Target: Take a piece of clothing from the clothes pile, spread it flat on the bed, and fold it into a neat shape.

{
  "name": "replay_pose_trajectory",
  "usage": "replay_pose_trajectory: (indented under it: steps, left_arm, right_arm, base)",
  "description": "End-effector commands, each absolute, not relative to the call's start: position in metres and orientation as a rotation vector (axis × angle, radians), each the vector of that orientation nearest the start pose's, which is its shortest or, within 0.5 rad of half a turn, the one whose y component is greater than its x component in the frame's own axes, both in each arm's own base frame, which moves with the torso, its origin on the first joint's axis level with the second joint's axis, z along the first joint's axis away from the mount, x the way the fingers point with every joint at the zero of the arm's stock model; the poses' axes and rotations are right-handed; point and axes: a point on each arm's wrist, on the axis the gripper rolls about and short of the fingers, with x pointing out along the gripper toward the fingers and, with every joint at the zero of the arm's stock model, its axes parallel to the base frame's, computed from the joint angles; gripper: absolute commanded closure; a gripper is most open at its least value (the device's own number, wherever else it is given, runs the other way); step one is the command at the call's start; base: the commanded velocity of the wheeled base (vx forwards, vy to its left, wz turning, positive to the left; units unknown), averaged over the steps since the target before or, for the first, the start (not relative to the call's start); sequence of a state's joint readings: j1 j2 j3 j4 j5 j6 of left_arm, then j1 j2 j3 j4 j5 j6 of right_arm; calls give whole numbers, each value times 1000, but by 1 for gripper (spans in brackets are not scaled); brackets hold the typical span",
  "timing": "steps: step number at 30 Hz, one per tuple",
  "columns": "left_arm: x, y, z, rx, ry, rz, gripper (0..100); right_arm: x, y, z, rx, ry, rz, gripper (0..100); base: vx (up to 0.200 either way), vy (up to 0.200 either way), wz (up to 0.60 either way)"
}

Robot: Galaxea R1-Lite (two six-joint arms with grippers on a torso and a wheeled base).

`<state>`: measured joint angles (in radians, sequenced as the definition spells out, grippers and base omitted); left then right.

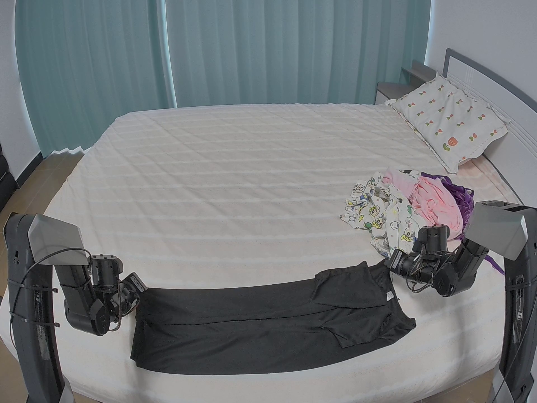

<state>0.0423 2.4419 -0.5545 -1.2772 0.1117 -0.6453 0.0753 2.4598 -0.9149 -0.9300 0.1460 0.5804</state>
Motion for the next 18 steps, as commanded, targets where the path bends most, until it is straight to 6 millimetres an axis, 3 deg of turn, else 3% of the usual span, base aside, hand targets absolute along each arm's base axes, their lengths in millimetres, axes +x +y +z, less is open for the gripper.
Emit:
replay_pose_trajectory:
  steps: [1, 11, 12, 18]
  left_arm:
    - [331, 18, -56, -604, 541, 345, 100]
    - [339, 18, -65, -606, 540, 341, 100]
    - [340, 17, -66, -609, 538, 337, 0]
    - [342, 18, -66, -609, 534, 336, 0]
  right_arm:
    - [395, 31, -43, 584, 658, 25, 100]
    - [396, 26, -44, 590, 655, 14, 100]
    - [396, 26, -44, 589, 656, 16, 100]
    - [395, 26, -47, 589, 667, 16, 100]
  base:
    - [0, 0, 0]
    - [0, 0, 0]
    - [0, 0, 0]
    - [0, 0, 0]
